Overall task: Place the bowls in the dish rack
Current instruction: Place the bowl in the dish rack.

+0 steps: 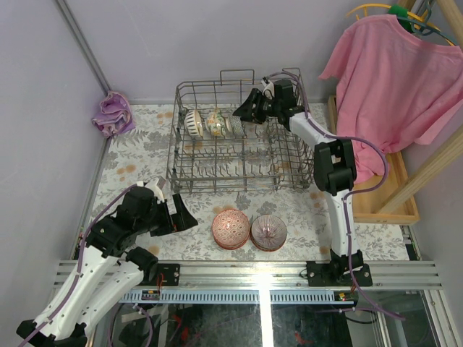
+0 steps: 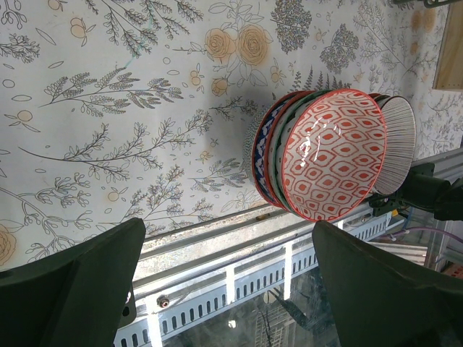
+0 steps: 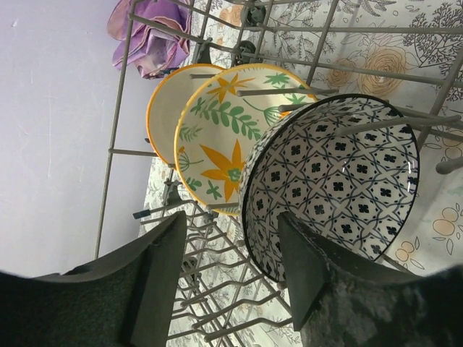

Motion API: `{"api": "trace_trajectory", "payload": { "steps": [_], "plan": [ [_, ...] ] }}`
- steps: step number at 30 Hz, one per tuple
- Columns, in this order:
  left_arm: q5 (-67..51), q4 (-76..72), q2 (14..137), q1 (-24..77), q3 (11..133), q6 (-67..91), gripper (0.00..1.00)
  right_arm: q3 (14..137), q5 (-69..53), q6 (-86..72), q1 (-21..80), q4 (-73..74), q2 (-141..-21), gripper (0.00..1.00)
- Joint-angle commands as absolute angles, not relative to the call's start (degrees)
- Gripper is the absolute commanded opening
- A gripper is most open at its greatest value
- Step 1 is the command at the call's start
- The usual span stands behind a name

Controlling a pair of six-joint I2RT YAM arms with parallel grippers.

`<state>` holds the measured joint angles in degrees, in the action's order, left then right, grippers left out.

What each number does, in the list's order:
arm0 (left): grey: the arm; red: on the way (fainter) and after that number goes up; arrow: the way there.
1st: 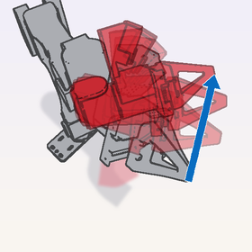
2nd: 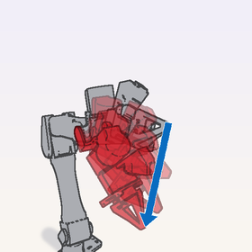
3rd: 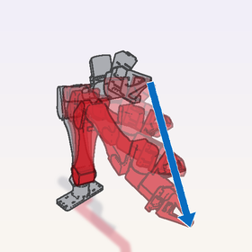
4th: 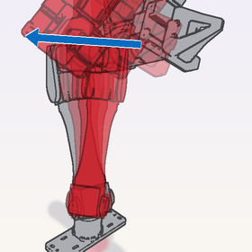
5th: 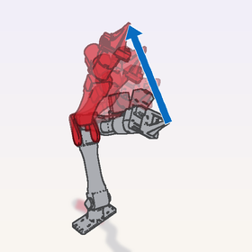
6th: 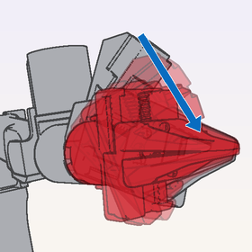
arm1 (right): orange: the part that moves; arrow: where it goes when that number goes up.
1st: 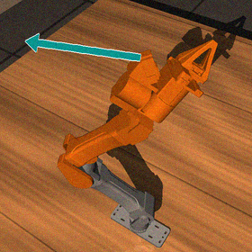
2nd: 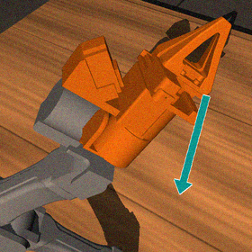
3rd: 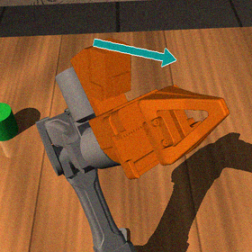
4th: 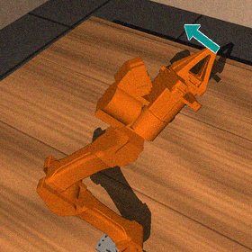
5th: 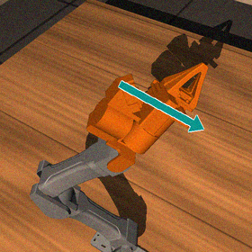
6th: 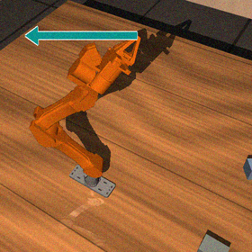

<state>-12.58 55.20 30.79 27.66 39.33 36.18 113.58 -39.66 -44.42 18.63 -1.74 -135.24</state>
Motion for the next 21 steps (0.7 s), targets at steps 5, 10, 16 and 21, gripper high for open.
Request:
{"api": "trace_trajectory", "payload": {
  "steps": [5, 10, 16, 21],
  "plan": [
    [-16.9, 54.1, 30.5, 27.9, 40.5, 34.8, 1.00, 115.9, -37.7, -39.3, 19.1, 3.0, -123.7, 0.76],
    [-15.3, 55.5, 30.4, 27.9, 42.0, 34.5, 1.00, 113.7, -37.3, -36.3, 19.1, 6.7, -118.1, 0.88],
    [-14.0, 56.9, 30.6, 27.9, 43.9, 34.5, 1.00, 104.0, -37.9, -35.7, 19.0, 5.4, -108.3, 1.00],
    [-13.1, 58.0, 30.4, 27.9, 45.2, 34.8, 1.00, 95.1, -38.5, -35.4, 19.0, 5.2, -99.0, 1.00]
  ]
}}
